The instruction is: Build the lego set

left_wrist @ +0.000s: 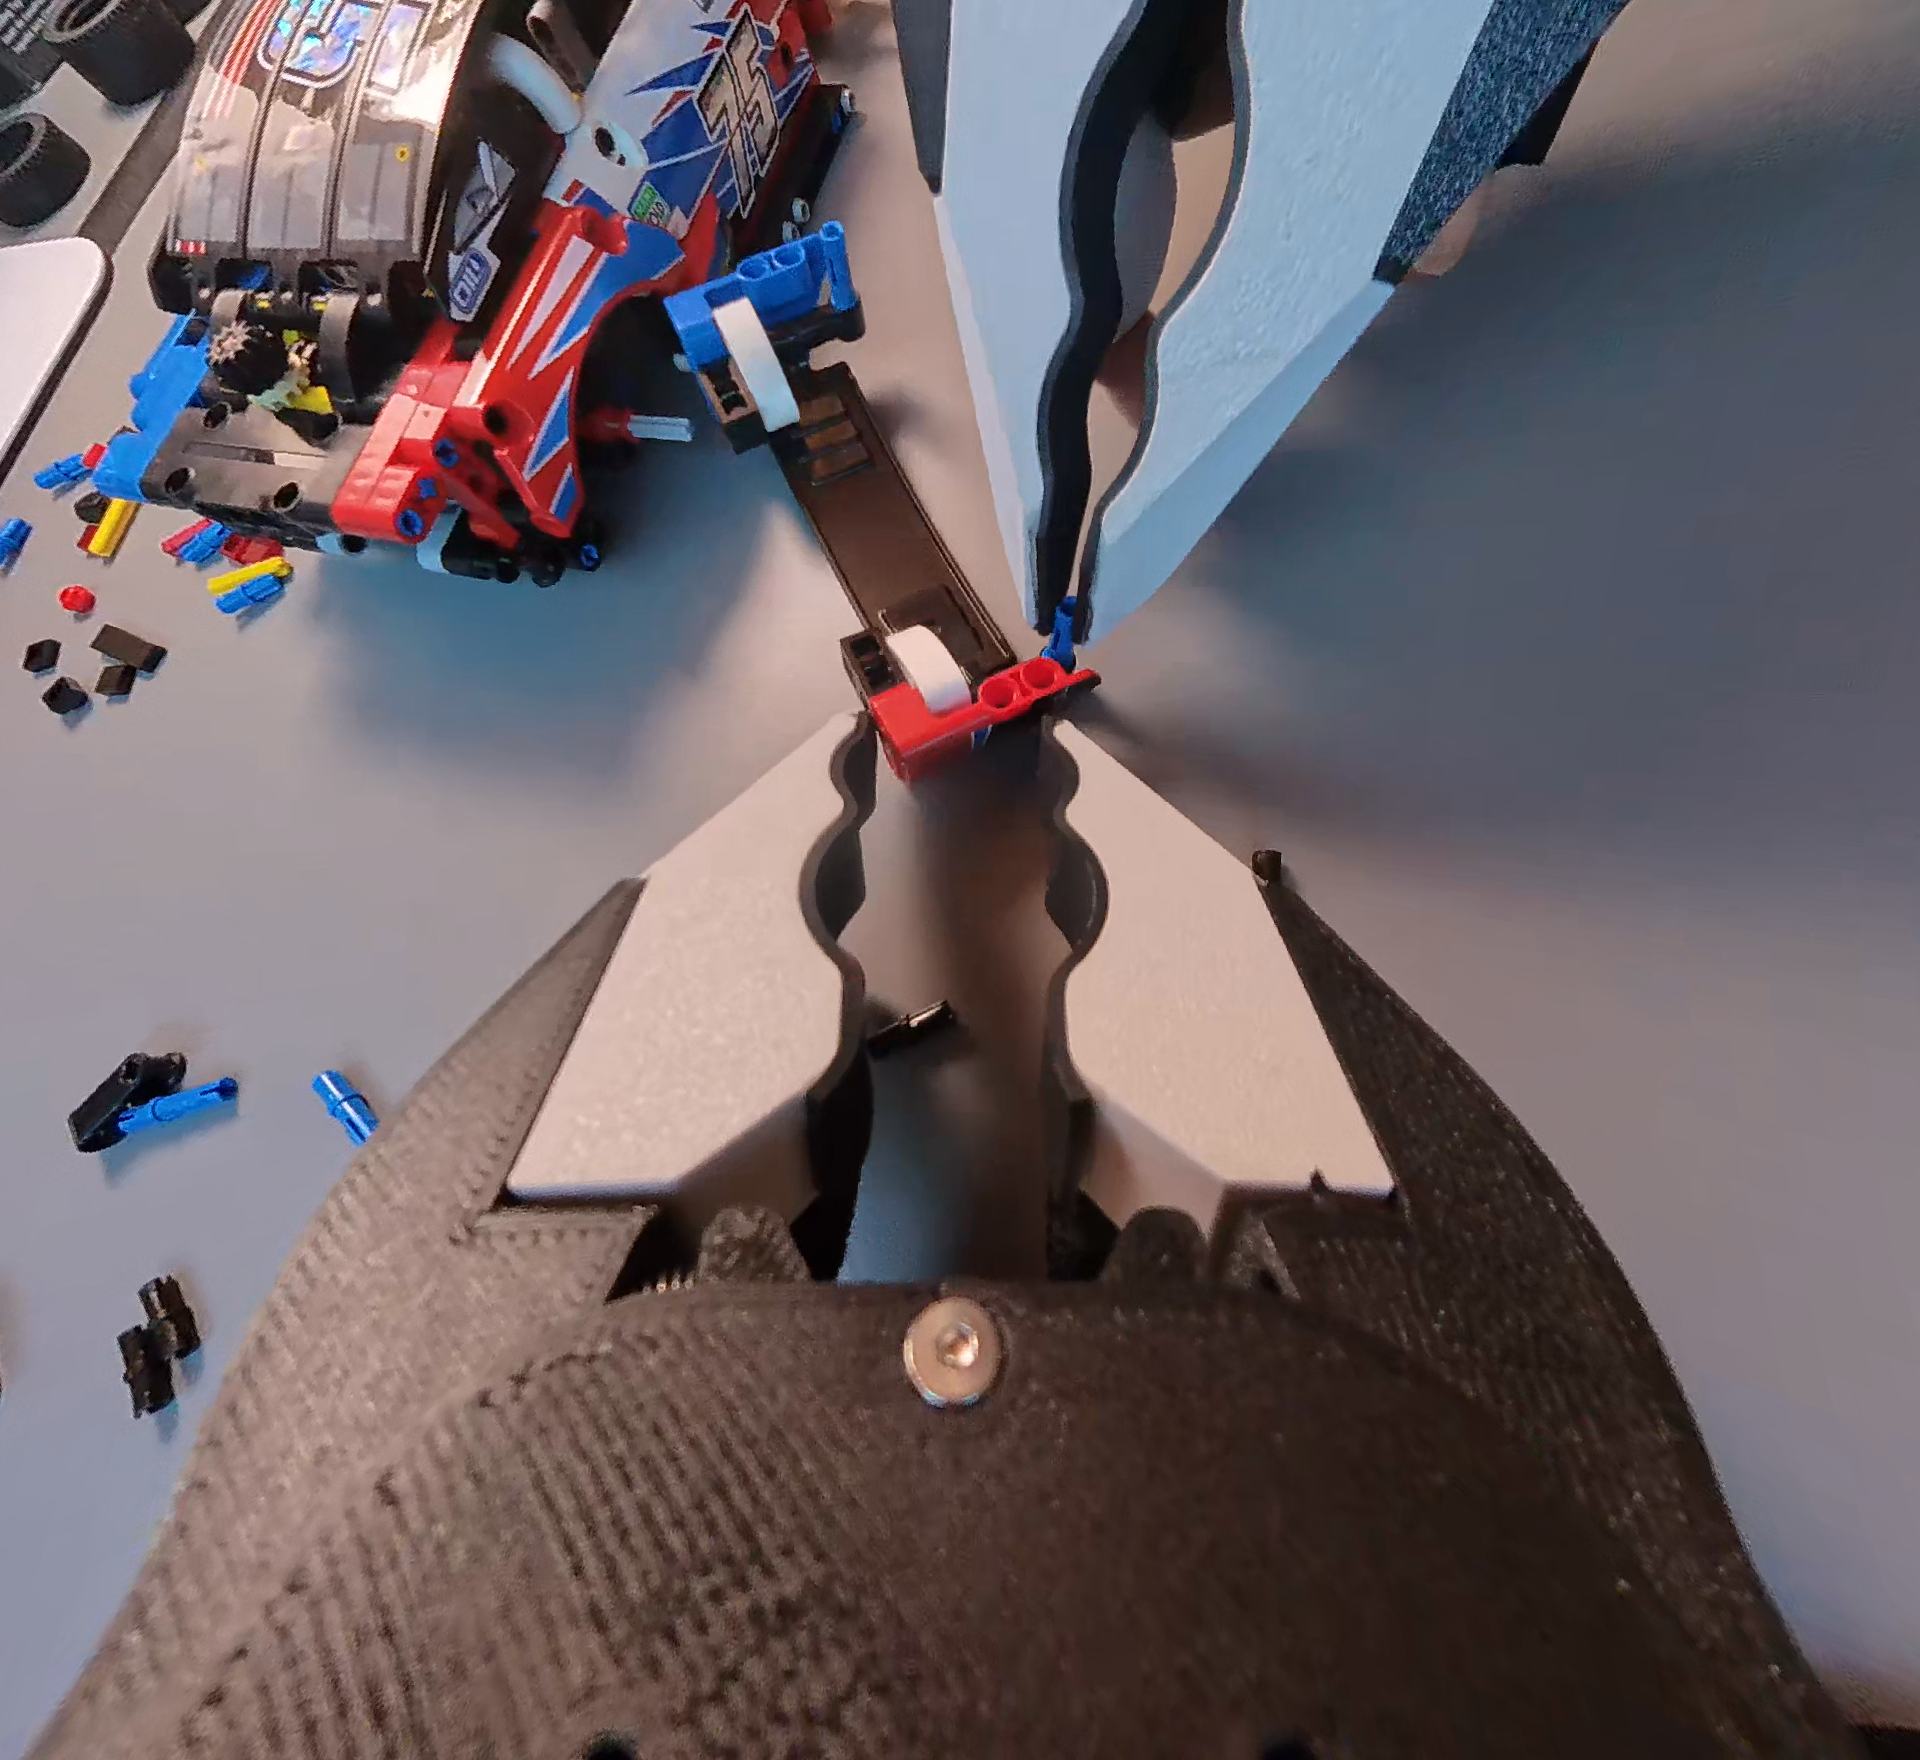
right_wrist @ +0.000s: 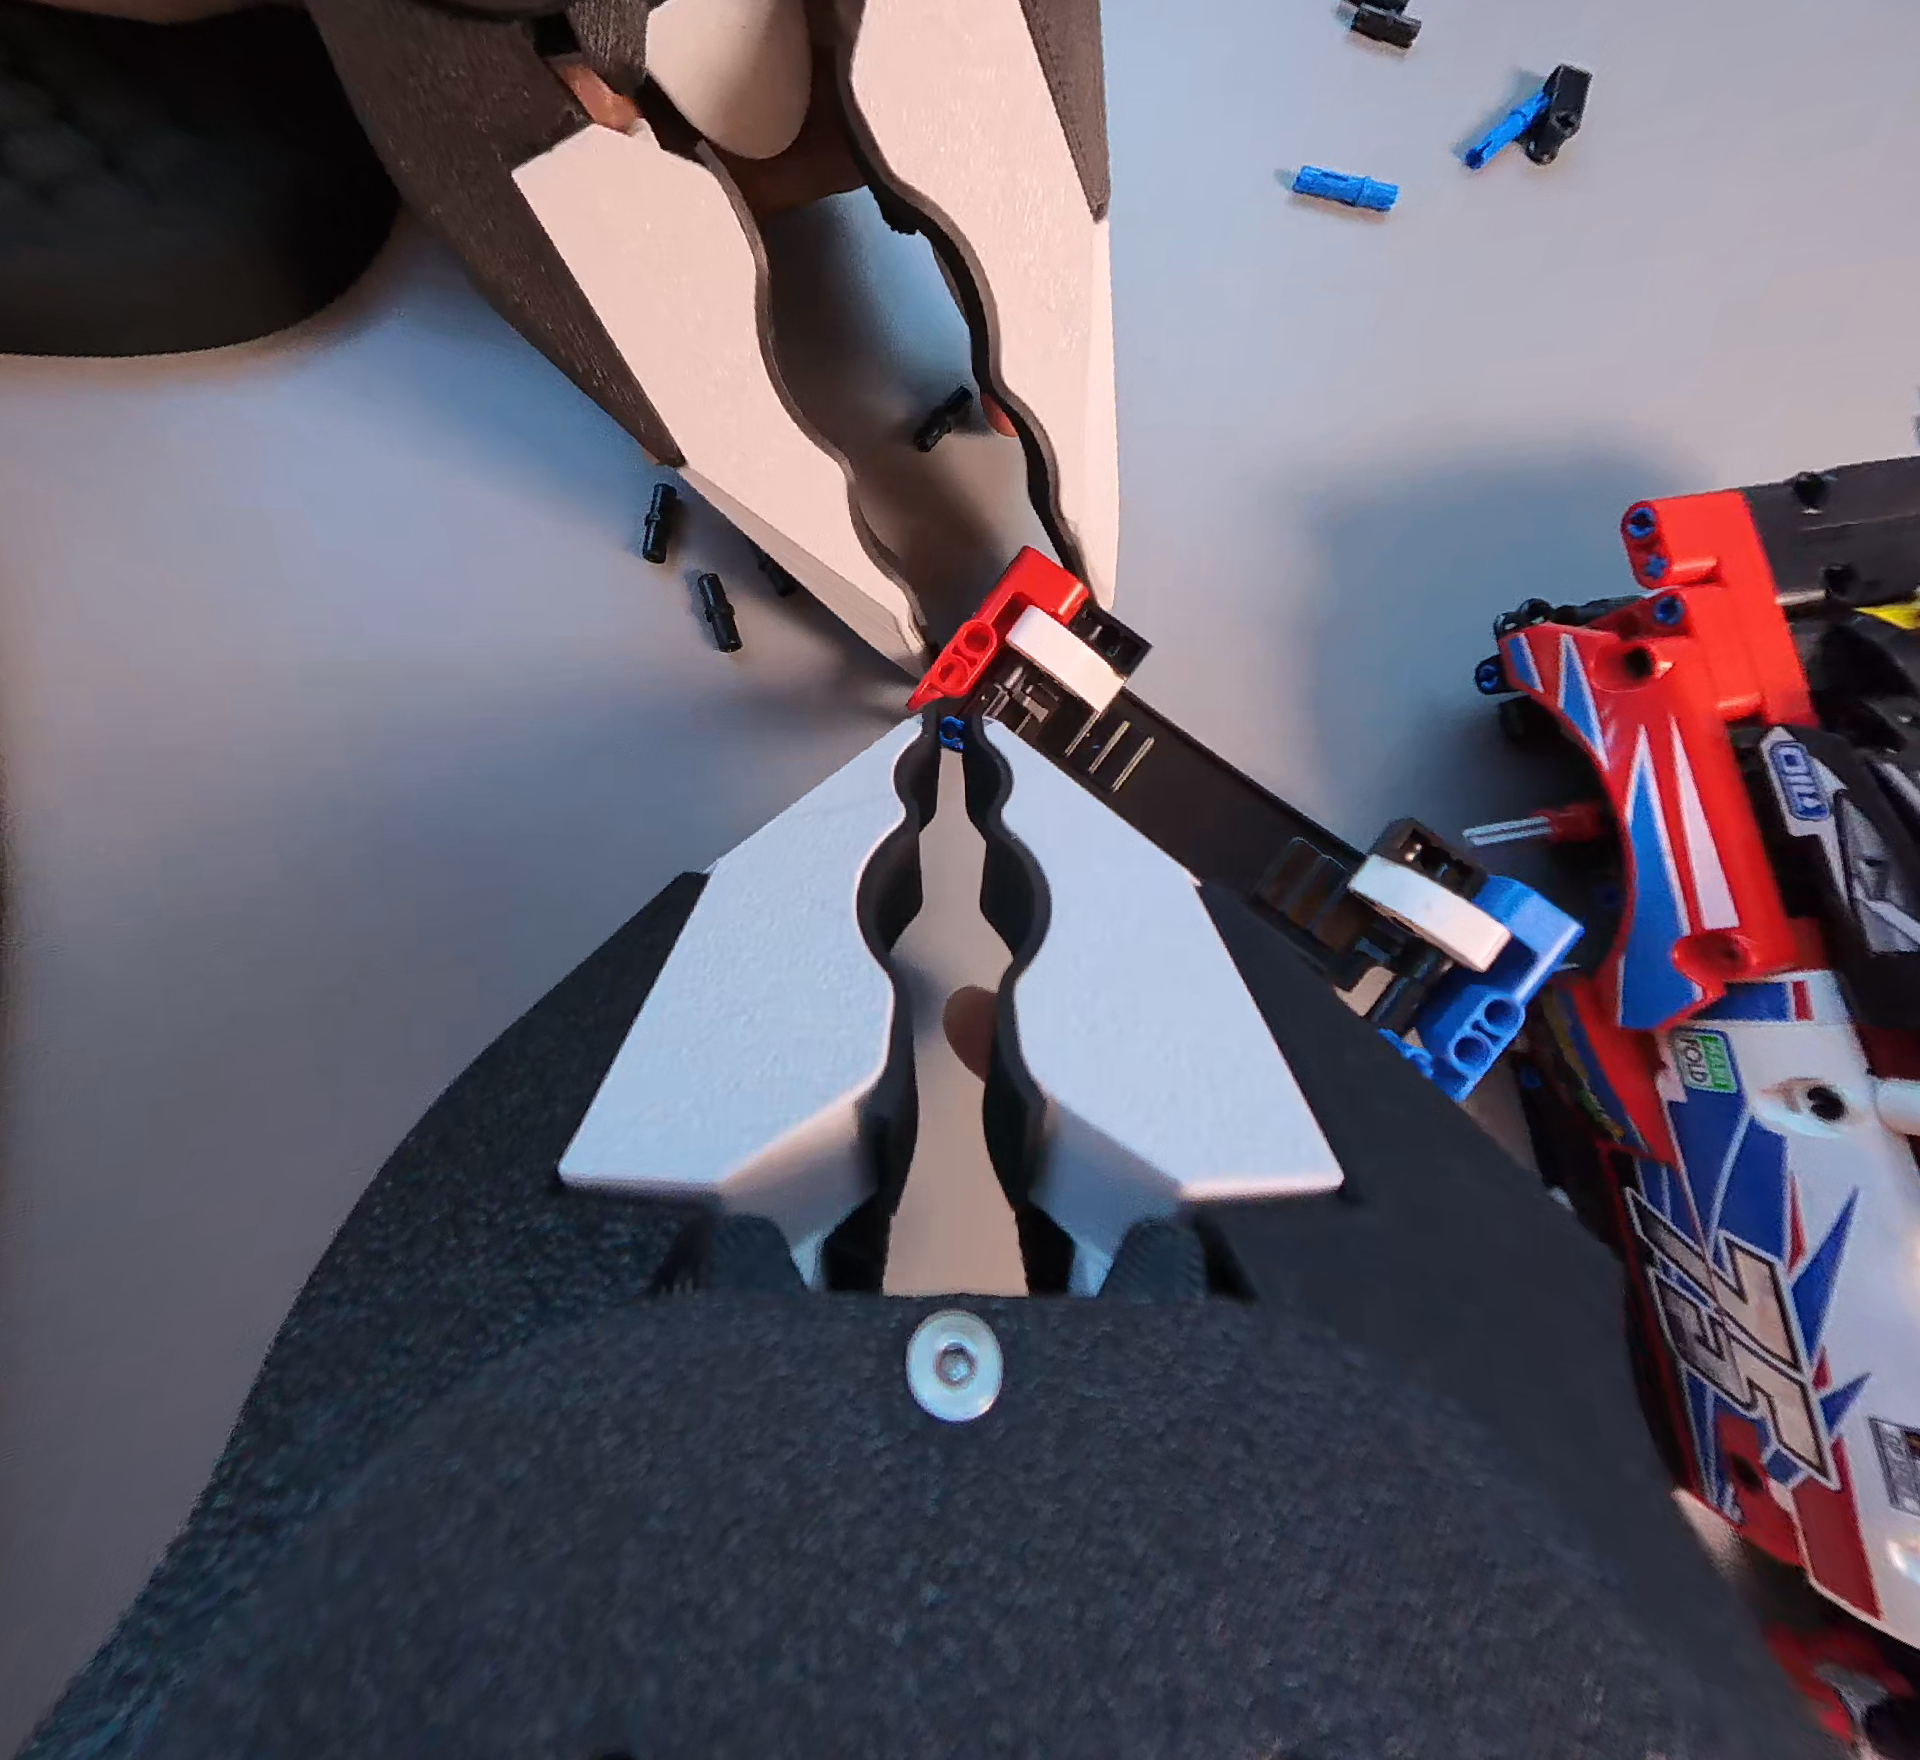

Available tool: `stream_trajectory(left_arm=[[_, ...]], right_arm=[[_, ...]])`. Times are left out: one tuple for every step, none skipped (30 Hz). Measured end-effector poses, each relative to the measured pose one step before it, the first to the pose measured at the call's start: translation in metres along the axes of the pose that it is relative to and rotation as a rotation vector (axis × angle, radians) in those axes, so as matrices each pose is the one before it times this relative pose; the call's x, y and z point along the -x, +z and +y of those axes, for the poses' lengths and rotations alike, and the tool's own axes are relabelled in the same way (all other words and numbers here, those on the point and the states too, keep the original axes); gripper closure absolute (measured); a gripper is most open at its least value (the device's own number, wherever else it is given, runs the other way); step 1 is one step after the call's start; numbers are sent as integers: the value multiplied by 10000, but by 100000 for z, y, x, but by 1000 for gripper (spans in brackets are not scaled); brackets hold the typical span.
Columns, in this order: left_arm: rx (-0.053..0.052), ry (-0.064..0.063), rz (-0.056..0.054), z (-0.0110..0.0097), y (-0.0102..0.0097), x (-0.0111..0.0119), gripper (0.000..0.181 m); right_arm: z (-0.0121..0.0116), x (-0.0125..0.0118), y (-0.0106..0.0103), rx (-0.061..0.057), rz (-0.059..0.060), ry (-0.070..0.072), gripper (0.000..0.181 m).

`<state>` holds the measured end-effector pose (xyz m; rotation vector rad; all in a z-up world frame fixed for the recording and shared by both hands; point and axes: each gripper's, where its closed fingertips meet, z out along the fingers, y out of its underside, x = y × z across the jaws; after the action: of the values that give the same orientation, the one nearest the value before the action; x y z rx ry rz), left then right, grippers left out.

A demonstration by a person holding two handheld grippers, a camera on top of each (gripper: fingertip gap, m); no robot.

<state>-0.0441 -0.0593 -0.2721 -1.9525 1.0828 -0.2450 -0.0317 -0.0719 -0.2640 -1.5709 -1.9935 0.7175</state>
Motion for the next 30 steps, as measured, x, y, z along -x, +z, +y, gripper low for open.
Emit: stream_trajectory(left_arm=[[14, -3, -4, 8, 1, -9, 153], [9, -22, 4, 11, 6, 8, 153], [7, -20, 6, 14, 3, 13, 153], [11, 0, -5, 32, -6, 24, 153], [12, 10, -13, 26, -13, 46, 153], [7, 7, -9, 19, -10, 38, 152], [2, 18, -3, 18, -18, 22, 152], [7, 36, 6, 34, -21, 12, 152], [8, 2, 42, 53, -42, -15, 153], [-8, -96, 73, 62, -26, -4, 154], [-7, -92, 6, 41, -11, 111, 154], [0, 16, -96, 68, -36, 247, 154], [-26, 68, -113, 58, -62, 274, 154], [-22, 29, -76, 59, -56, 239, 154], [-2, -22, -46, 67, -45, 202, 154], [-13, -41, -30, 44, -43, 170, 154], [-26, -36, -24, 5, -36, 133, 153], [-34, -21, -21, -8, -37, 118, 153], [-47, -5, -16, -32, -48, 97, 153], [-58, -10, -8, -48, -74, 86, 152], [-59, -33, 43, -57, -72, 21, 152], [-50, -47, 115, -55, -80, -80, 151], [-30, -47, 136, -44, -90, -108, 150], [3, -22, 190, -19, -111, -178, 148], [33, -17, 288, 10, -155, -316, 144], [-2, -70, 353, -45, -154, -411, 139], [-101, -139, 372, -172, -134, -446, 135], [-160, -179, 325, -233, -60, -383, 132], [-135, -167, 201, -209, 20, -193, 129], [-54, -103, 57, -120, 114, 17, 126]], right_arm=[[24, -17, 13, 104, 52, -79, 179], [18, -10, 11, 123, 62, -65, 179], [-11, -3, 28, 119, 104, -139, 179], [-35, -10, 38, 91, 85, -74, 179], [-31, -30, 41, 46, 89, -47, 179], [-23, -16, 19, 21, 84, -55, 179], [-45, 8, 4, -37, 116, -101, 179], [-115, 40, 12, -154, 127, -55, 179], [-232, 41, -50, -363, 142, -24, 179], [-336, 137, -163, -547, 61, 95, 179], [-514, 482, -312, -663, -213, 418, 172], [-385, 625, -339, -475, -405, 713, 161], [-286, 652, -366, -347, -473, 766, 150], [-311, 632, -479, -369, -420, 546, 144], [-502, 288, -685, -516, -119, 232, 143], [-425, -97, -813, -435, 137, 12, 143], [-162, -204, -859, -207, 165, -93, 143], [44, -301, -879, -41, 178, -172, 144], [236, -612, -914, 67, 328, -297, 145], [453, -994, -924, 180, 484, -407, 145], [703, -1238, -842, 254, 514, -419, 145], [903, -1222, -672, 291, 394, -334, 145], [1028, -944, -429, 264, 102, -184, 144], [1112, -773, -189, 296, -71, -41, 141], [1114, -669, 7, 337, -154, -43, 135], [993, -592, 155, 330, -176, -152, 129], [746, -578, 277, 250, -170, -235, 125], [431, -501, 328, 154, -194, -203, 123], [102, -402, 372, 47, -260, -125, 122], [-163, -230, 402, -26, -338, -84, 121]])
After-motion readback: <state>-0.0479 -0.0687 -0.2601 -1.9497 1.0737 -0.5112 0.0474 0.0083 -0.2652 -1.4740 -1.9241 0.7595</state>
